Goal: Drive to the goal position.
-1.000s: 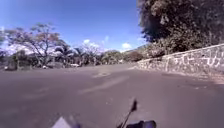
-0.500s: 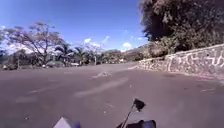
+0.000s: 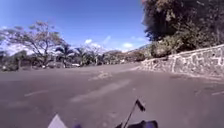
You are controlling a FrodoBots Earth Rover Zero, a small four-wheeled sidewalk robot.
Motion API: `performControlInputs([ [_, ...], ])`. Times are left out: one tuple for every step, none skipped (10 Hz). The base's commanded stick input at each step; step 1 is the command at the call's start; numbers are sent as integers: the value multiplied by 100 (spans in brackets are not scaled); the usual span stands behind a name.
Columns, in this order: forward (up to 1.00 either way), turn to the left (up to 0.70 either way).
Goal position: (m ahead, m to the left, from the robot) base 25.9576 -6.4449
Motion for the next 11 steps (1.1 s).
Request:
performControlInputs([
  [50,-50],
  [50,-50],
  [50,-50],
  [50,-50],
  [50,0],
  [50,0],
  [50,0],
  [50,0],
  [50,0],
  [50,0],
  [50,0],
])
